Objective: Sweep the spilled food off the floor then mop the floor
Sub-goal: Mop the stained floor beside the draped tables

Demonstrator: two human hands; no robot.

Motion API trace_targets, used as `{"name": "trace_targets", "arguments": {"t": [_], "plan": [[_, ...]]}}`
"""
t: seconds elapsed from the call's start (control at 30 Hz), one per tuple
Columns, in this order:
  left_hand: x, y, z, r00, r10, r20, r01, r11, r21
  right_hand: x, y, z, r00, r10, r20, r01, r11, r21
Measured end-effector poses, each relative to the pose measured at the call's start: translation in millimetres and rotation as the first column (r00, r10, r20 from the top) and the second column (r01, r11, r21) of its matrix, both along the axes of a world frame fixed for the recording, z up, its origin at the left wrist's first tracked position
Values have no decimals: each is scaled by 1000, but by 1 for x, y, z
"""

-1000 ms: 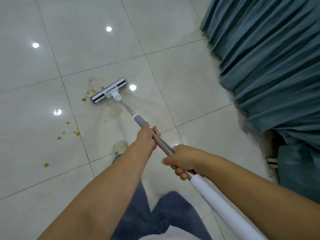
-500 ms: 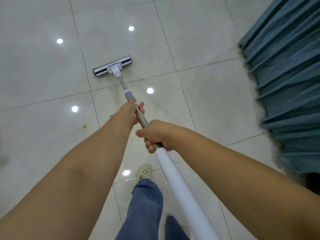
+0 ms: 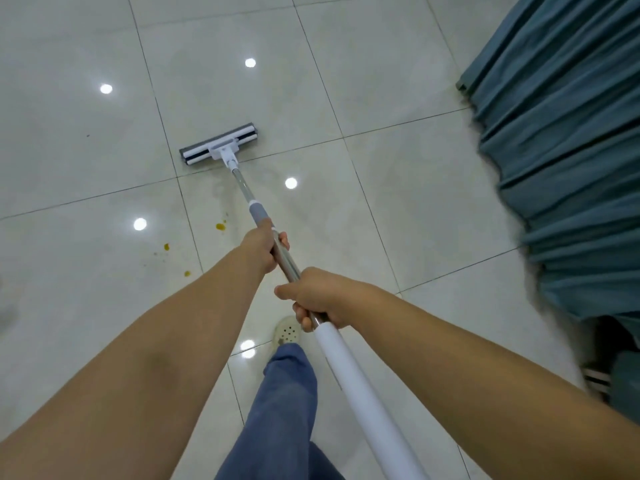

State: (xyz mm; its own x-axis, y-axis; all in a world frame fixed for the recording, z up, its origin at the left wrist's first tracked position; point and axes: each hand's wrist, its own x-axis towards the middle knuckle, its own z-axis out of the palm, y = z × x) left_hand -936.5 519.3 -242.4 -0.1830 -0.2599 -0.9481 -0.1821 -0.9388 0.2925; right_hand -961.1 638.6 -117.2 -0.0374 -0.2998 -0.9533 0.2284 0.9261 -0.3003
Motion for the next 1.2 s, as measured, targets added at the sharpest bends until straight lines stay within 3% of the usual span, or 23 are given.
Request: {"name": "trace_targets", "arguments": {"t": [0.17, 0.47, 0.77, 0.93, 1.2], "plan": [[62, 98, 13, 999, -6, -35, 8, 999, 40, 58, 98, 17, 999, 41, -5, -41, 998, 54], [194, 301, 41, 991, -115, -69, 125, 979, 161, 190, 302, 58, 995, -10, -103, 27, 986, 163], [256, 471, 94, 970, -204, -133, 237, 916, 323, 252, 474, 114, 986, -86, -144, 118, 965, 236], [254, 487, 106, 968, -230, -97, 249, 909, 333, 259, 489, 120, 975, -163, -153, 196, 950, 243], [201, 432, 90, 983, -179, -42, 183, 941, 285, 212, 428, 106, 966, -209, -153, 237, 952, 195]]}}
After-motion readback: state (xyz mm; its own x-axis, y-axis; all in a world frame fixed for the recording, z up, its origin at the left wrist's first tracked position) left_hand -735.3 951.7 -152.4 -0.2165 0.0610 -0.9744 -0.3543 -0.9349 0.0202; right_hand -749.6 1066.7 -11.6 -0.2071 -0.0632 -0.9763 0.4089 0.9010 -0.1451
